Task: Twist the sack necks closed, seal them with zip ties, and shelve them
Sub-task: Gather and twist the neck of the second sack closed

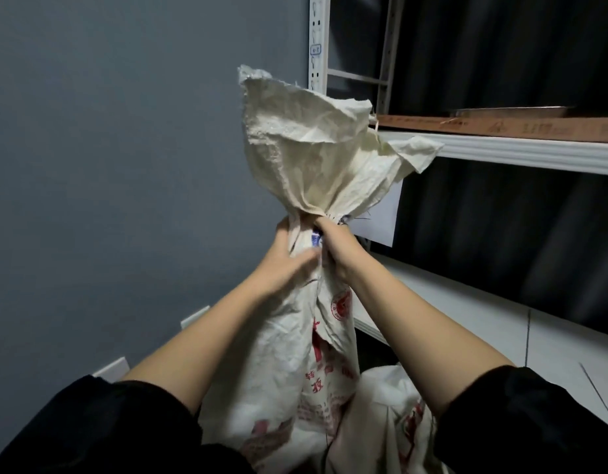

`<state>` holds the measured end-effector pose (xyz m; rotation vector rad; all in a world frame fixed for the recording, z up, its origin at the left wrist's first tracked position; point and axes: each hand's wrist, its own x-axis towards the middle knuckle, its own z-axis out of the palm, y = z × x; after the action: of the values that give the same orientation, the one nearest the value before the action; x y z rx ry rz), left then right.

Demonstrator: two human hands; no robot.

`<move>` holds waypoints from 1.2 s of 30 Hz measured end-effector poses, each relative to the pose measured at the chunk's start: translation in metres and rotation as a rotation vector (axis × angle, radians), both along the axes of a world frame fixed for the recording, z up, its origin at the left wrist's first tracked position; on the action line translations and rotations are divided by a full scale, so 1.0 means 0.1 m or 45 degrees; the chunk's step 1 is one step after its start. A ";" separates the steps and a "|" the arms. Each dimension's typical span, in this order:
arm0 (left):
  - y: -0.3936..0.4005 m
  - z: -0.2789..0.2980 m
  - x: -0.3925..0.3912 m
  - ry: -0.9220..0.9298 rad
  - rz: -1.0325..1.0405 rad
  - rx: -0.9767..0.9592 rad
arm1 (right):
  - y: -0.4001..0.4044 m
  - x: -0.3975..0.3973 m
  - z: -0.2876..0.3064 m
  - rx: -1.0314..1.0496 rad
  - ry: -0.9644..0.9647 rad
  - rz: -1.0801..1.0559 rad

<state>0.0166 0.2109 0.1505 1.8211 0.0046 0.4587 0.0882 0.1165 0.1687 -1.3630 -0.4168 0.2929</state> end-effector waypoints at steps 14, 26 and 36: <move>0.02 -0.11 0.08 0.123 0.235 -0.017 | -0.18 0.00 0.07 -0.307 -0.005 0.315; 0.16 -0.11 0.06 0.021 -0.100 -0.124 | -0.12 -0.02 -0.18 -0.468 -0.606 -0.244; -0.03 -0.21 0.10 0.101 -0.168 -0.239 | 0.00 -0.07 0.01 -0.192 -0.308 -0.232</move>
<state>0.0265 0.2084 0.1300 1.6427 -0.0178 0.2827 0.0808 0.1166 0.1698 -1.5804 -0.4741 0.0081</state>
